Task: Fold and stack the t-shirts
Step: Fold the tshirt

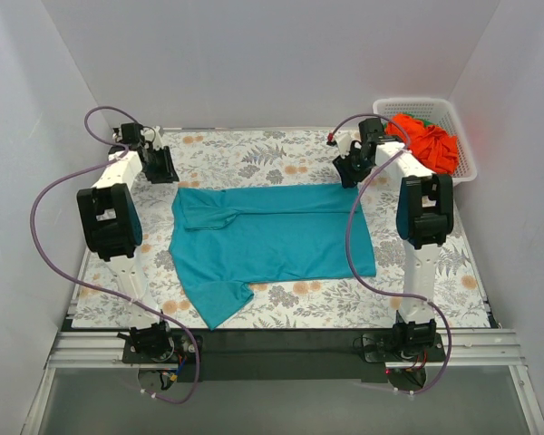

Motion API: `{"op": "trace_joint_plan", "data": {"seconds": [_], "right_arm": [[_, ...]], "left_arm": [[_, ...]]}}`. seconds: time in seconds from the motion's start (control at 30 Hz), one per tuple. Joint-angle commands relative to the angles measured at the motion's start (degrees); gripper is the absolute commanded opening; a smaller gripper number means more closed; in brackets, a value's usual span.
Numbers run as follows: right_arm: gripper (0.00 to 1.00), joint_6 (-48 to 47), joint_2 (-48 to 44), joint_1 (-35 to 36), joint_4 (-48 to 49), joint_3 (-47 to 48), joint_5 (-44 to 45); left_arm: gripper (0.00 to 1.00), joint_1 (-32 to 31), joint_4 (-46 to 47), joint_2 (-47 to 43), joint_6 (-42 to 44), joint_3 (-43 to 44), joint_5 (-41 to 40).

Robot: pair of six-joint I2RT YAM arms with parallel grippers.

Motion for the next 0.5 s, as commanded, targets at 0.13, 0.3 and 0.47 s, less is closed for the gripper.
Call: {"op": "trace_joint_plan", "data": {"seconds": [0.13, 0.3, 0.47], "right_arm": [[0.50, -0.88, 4.04, -0.12, 0.30, 3.24, 2.19], [0.50, -1.32, 5.09, -0.12, 0.57, 2.10, 2.81], [0.51, -1.40, 5.53, -0.03, 0.83, 1.57, 3.69]], "left_arm": [[0.25, 0.47, 1.86, 0.71, 1.17, -3.67, -2.21], [0.24, 0.47, 2.22, 1.41, 2.31, -5.61, -2.04], [0.24, 0.47, 2.92, 2.21, 2.66, -6.49, -2.30]]}}
